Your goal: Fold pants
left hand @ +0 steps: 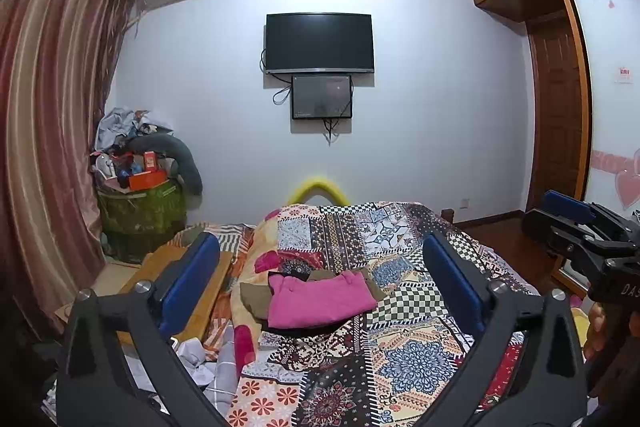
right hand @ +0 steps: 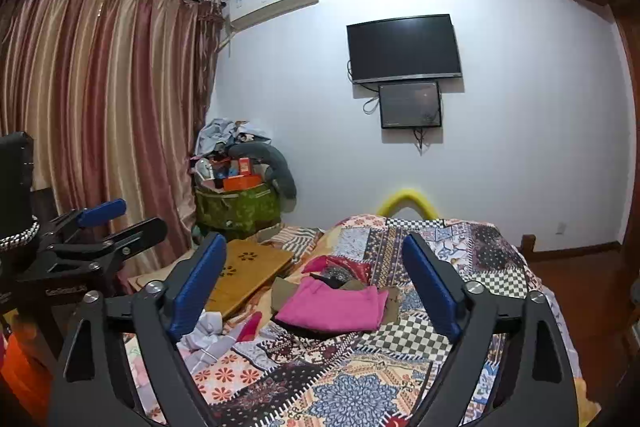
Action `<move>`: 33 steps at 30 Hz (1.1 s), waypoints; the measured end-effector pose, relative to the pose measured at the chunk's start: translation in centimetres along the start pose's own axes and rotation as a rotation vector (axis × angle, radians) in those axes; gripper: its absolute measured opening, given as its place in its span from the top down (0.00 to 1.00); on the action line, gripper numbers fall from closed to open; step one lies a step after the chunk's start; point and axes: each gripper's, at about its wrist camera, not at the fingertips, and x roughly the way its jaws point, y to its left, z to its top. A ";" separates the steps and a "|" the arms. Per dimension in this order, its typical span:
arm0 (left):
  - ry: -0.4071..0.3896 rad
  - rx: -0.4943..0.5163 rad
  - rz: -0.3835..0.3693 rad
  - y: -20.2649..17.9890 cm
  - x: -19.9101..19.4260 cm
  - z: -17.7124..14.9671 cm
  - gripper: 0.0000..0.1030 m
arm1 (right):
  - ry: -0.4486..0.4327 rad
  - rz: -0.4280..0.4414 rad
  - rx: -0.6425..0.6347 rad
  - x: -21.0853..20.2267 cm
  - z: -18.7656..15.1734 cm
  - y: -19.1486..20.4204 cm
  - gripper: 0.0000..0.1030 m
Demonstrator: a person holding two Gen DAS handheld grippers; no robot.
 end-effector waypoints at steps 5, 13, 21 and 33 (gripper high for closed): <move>-0.004 -0.002 0.007 0.0 -0.3 -0.3 0.00 | -0.007 -0.017 0.034 -0.7 -0.3 -0.3 0.01; -0.004 -0.012 0.006 0.1 -0.2 -0.5 0.00 | 0.005 -0.032 0.025 -1.3 -0.9 0.1 0.01; 0.002 -0.015 0.002 0.0 0.1 -0.6 0.00 | 0.016 -0.036 0.019 -1.4 -1.0 0.1 0.01; 0.008 -0.019 -0.001 -0.2 0.3 -0.9 0.00 | 0.022 -0.047 0.017 -1.7 -1.1 0.0 0.01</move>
